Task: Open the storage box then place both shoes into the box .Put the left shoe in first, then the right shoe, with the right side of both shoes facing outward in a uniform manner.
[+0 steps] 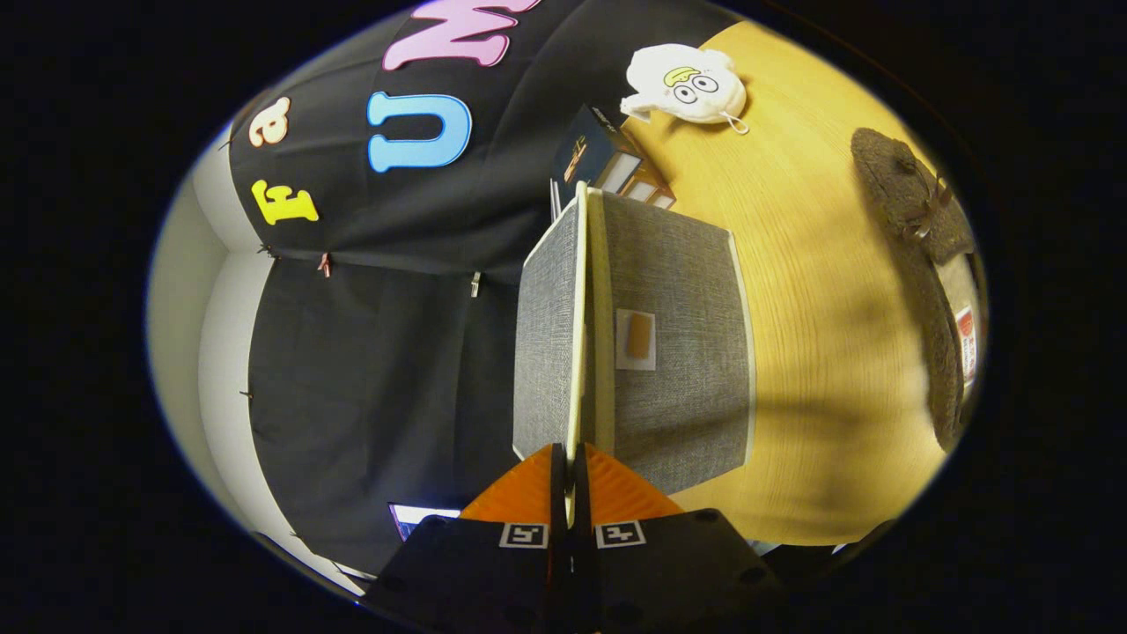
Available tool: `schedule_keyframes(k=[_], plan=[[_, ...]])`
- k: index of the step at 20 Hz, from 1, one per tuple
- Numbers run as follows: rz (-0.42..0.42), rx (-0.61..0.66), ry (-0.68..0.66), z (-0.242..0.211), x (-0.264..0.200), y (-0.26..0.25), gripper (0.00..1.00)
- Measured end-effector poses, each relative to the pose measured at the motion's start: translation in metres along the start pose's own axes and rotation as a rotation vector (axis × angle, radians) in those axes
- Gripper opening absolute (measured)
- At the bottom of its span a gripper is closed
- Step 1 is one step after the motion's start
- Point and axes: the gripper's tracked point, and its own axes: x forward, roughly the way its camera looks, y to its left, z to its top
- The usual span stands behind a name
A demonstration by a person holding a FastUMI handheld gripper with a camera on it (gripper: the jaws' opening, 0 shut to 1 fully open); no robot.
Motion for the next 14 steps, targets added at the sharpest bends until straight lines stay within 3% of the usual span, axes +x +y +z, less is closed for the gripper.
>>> schedule_keyframes(k=[7,14], plan=[[0.075,-0.089,-0.001,0.007,-0.005,0.096,0.05],[0.111,-0.234,0.038,-0.005,0.068,0.185,0.06]])
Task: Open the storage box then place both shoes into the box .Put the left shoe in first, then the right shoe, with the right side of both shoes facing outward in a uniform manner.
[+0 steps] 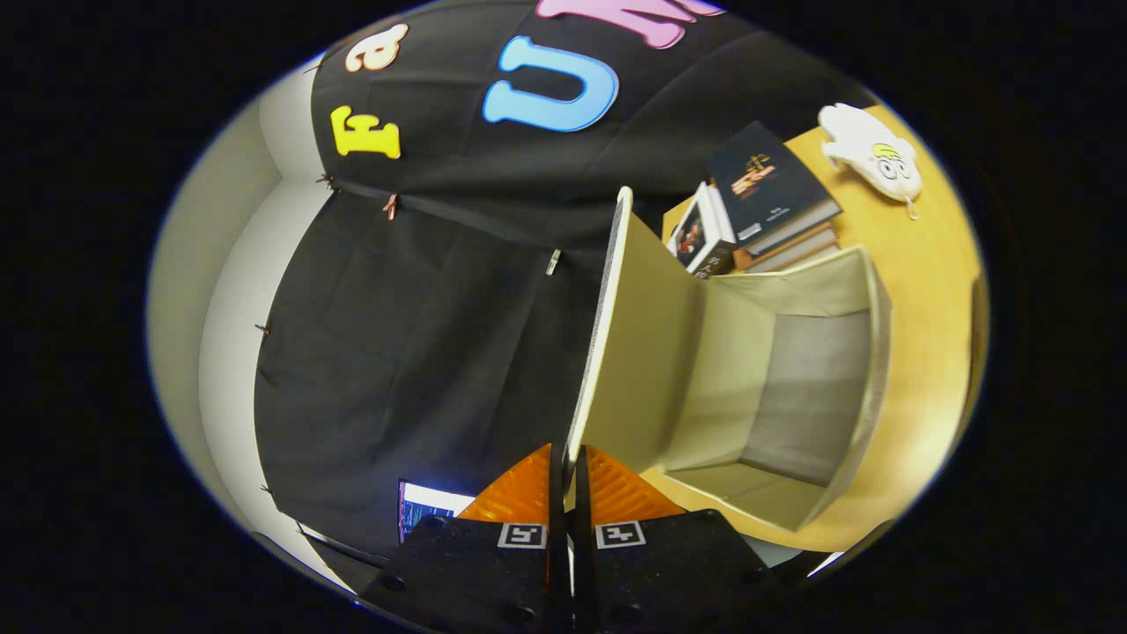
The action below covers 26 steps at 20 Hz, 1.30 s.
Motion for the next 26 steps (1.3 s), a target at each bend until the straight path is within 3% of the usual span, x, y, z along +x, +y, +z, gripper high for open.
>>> schedule_keyframes(k=[2,8,12,16,21,26], plan=[[0.023,-0.014,0.000,0.002,0.031,0.019,0.06],[-0.054,-0.092,0.054,-0.026,0.110,0.022,0.06],[-0.161,-0.130,-0.009,-0.008,0.132,0.001,0.06],[-0.247,-0.230,-0.157,0.033,0.106,-0.011,0.99],[-0.376,-0.327,-0.299,0.072,0.025,-0.045,0.98],[-0.616,-0.457,-0.337,0.082,-0.083,-0.108,0.98]])
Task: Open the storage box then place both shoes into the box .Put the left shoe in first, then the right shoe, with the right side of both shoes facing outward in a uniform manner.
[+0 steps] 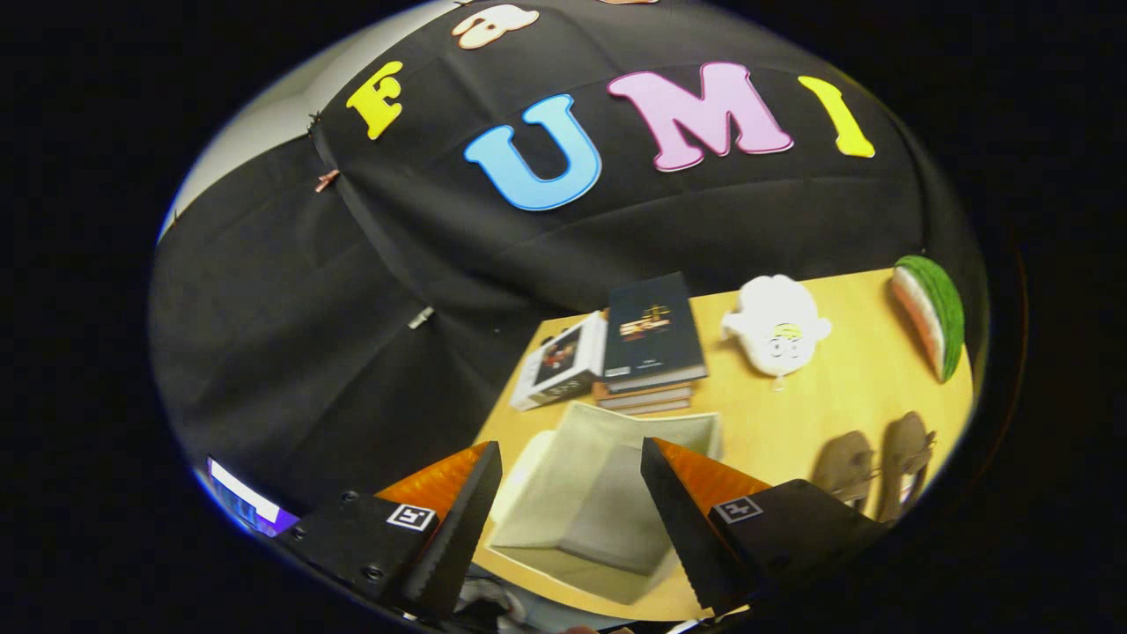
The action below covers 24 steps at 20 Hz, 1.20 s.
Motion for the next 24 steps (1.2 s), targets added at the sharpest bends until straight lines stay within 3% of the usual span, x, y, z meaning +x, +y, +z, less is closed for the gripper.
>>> schedule_keyframes(k=[3,10,17,24], plan=[[-0.126,-0.034,0.028,-0.015,-0.019,-0.066,0.98],[-0.328,-0.028,0.169,-0.081,-0.049,-0.202,0.98],[-0.402,-0.026,0.333,-0.144,-0.051,-0.287,0.99],[-0.420,-0.035,0.363,-0.155,-0.031,-0.326,0.99]])
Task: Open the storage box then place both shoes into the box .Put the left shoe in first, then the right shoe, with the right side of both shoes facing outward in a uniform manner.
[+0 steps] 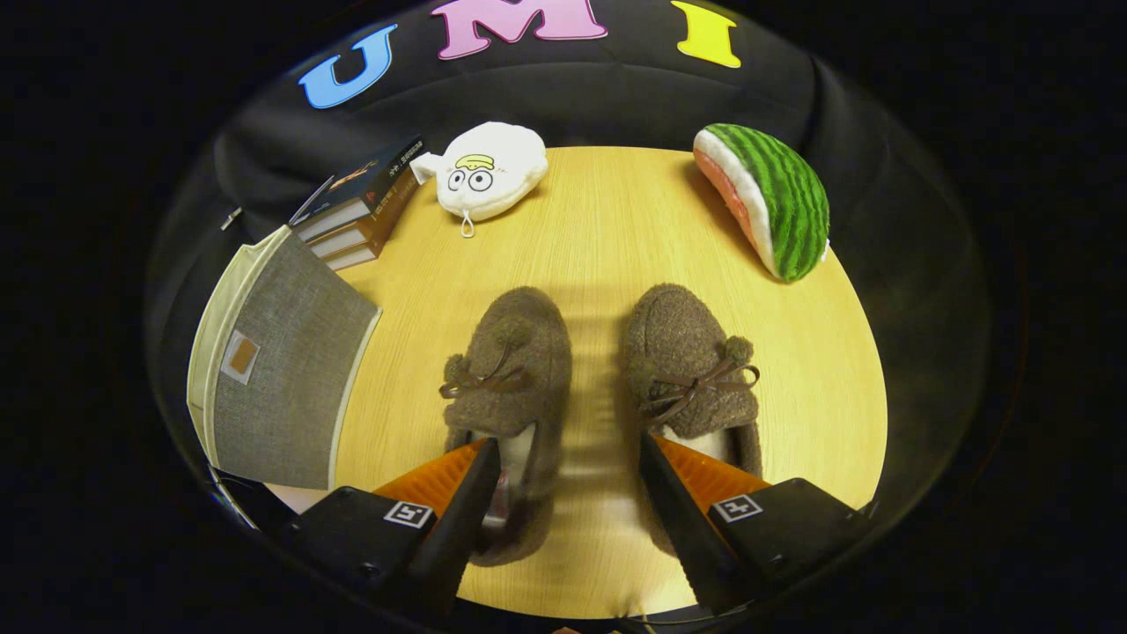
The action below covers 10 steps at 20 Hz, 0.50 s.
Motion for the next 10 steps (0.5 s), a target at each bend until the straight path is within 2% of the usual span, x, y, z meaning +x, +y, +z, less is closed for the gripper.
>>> schedule_keyframes(k=[1,3,5,6,10], plan=[[0.017,-0.002,0.012,0.001,0.005,0.003,0.98],[0.038,-0.009,0.032,0.000,0.018,0.008,0.91],[0.051,-0.004,0.044,0.000,0.028,0.013,0.78],[0.052,0.002,0.057,-0.003,0.033,0.014,0.63],[0.055,0.125,0.096,-0.007,0.036,0.018,0.20]])
